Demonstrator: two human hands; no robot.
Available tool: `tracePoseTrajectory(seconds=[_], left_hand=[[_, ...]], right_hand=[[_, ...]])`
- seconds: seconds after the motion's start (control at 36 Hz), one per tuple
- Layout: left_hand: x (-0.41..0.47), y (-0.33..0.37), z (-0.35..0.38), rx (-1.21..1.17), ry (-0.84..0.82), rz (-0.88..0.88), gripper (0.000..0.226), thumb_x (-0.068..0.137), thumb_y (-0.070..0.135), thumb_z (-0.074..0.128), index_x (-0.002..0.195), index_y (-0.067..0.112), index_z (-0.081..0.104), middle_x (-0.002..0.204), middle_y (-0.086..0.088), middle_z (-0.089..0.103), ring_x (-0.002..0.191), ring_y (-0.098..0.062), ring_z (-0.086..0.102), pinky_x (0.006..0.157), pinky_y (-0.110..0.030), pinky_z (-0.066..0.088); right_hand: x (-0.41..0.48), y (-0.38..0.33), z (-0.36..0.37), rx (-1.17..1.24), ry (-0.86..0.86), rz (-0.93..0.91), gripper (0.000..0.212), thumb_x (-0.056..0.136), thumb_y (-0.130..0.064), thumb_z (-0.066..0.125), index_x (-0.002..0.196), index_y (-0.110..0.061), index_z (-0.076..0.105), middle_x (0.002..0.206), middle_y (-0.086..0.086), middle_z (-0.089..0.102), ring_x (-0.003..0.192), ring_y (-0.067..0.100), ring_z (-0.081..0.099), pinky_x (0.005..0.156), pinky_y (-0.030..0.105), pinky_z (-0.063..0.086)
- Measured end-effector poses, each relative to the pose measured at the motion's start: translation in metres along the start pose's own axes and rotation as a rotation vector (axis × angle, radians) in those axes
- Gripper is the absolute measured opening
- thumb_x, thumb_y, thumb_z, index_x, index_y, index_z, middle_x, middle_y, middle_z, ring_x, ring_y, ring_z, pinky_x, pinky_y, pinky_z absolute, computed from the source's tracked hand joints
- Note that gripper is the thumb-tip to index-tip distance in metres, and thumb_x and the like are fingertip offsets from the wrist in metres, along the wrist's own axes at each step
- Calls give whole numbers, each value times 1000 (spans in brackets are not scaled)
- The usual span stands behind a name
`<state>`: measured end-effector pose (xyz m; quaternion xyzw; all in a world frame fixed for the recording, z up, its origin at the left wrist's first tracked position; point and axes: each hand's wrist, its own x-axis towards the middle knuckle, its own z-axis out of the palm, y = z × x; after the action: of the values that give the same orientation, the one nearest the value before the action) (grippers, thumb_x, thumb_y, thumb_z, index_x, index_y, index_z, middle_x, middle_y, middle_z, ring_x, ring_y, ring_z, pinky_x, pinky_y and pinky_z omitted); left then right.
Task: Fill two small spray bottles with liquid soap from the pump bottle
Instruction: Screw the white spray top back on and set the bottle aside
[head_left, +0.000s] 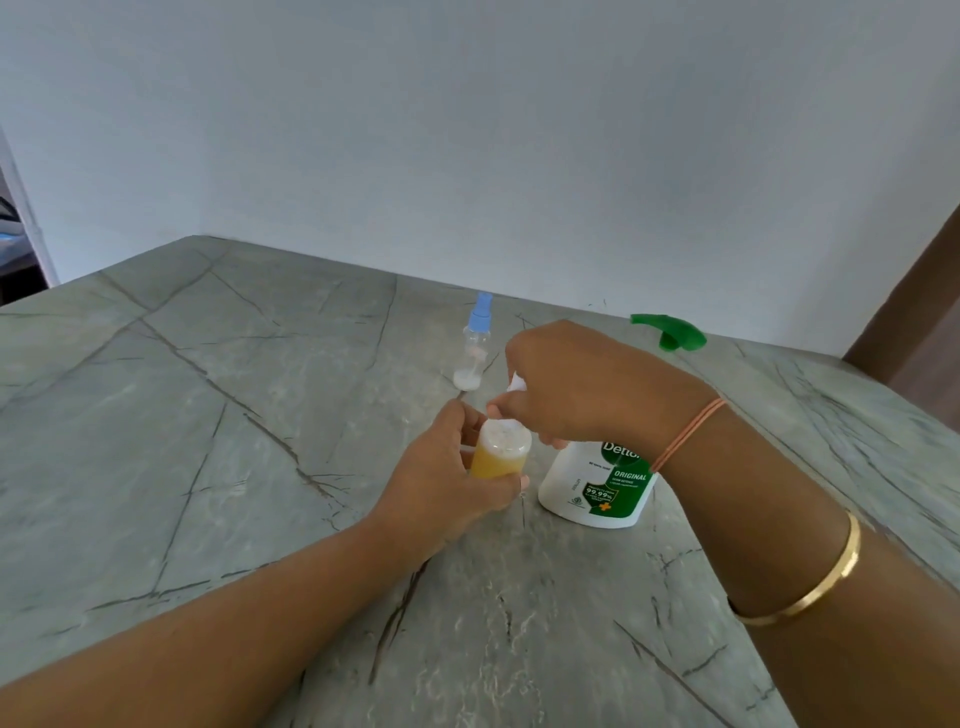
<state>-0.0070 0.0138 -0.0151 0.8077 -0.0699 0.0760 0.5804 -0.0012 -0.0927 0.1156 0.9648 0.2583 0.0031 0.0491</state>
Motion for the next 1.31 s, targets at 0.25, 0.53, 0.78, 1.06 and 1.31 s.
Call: tracePoseTrajectory(seconds=[0.25, 0.53, 0.78, 1.06, 1.31], left_hand=[[-2, 2, -1, 13, -11, 21, 54, 66, 28, 80, 109, 35, 46, 101, 15, 59, 93, -3, 60, 79, -23, 52], [-2, 4, -1, 43, 9, 1, 43, 67, 30, 80, 92, 30, 45, 97, 15, 59, 87, -1, 58, 70, -16, 48], [-3, 6, -2, 43, 13, 5, 44, 67, 29, 80, 94, 32, 45, 96, 14, 59, 88, -3, 59, 70, -17, 47], [-2, 5, 0, 35, 22, 4, 48, 65, 29, 81, 100, 28, 48, 99, 13, 60, 91, -6, 60, 80, -28, 53], [-1, 8, -8, -56, -85, 20, 31, 67, 16, 72, 89, 23, 51, 74, 13, 63, 64, 5, 58, 54, -9, 42]], right_hand=[[-3, 0, -13, -24, 34, -7, 54, 81, -55, 61, 115, -15, 52, 107, 2, 58, 91, 15, 52, 69, 26, 37], [-1, 0, -10, -29, -4, -37, 23, 91, -32, 57, 88, -9, 58, 80, 5, 64, 71, 14, 56, 61, 18, 39], [-6, 0, -15, 66, -89, -11, 58, 82, -38, 67, 132, -21, 42, 124, 1, 52, 109, 17, 48, 78, 24, 35], [-6, -4, -3, 61, 129, 35, 39, 90, -40, 56, 114, -9, 53, 88, 4, 57, 84, 16, 55, 68, 26, 38], [-27, -16, 45, 681, 244, 71, 79, 93, -17, 52, 147, -31, -4, 127, -2, 48, 90, 1, 47, 71, 11, 38]])
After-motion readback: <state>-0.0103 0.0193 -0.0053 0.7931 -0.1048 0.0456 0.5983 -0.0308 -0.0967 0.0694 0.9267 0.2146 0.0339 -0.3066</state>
